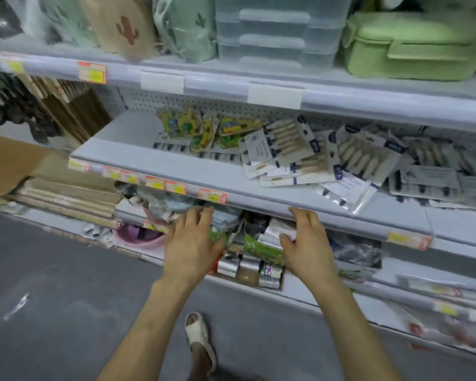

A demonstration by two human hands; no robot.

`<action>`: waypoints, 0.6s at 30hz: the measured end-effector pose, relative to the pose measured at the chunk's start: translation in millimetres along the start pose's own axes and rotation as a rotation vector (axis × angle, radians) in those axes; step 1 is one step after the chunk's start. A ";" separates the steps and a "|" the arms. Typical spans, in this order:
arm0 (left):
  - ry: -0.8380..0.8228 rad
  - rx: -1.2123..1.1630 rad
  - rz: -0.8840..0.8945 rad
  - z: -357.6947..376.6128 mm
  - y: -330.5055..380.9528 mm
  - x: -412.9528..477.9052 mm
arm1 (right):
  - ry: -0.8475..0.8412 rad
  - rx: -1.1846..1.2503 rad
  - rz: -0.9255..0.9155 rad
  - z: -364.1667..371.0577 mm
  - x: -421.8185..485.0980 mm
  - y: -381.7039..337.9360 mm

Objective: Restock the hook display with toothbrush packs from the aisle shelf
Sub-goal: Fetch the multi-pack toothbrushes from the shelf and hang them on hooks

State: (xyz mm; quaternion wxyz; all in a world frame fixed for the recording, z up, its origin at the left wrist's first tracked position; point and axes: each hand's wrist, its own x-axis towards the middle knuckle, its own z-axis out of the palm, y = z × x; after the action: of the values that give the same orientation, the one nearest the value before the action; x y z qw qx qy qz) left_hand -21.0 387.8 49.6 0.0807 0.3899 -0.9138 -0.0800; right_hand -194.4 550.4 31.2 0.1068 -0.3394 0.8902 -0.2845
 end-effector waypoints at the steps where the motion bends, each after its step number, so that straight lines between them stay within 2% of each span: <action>1: -0.014 -0.001 0.030 5.8 -1.7 14.0 | 0.010 0.011 0.028 4.2 7.0 1.9; 4: -0.052 -0.024 0.112 17.4 -5.0 52.7 | 0.058 0.102 0.121 17.4 29.8 4.5; 8: -0.107 -0.041 0.195 20.8 -9.4 94.0 | 0.150 0.349 0.244 34.3 64.5 -5.7; 11: -0.095 -0.059 0.239 19.8 -13.4 114.1 | 0.244 0.487 0.305 45.8 91.8 -6.3; 14: -0.078 -0.051 0.239 23.6 -20.8 123.7 | 0.317 0.582 0.411 50.3 116.3 -1.5; 18: -0.068 -0.063 0.218 38.9 -30.8 119.2 | 0.363 0.864 0.584 58.3 140.5 3.1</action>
State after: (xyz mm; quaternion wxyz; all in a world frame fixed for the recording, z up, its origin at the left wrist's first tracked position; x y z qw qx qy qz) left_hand -89.0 283.5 15.4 0.0702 0.2825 -0.9500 -0.1127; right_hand -278.7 433.6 -17.7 0.1558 0.0509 0.7537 -0.6364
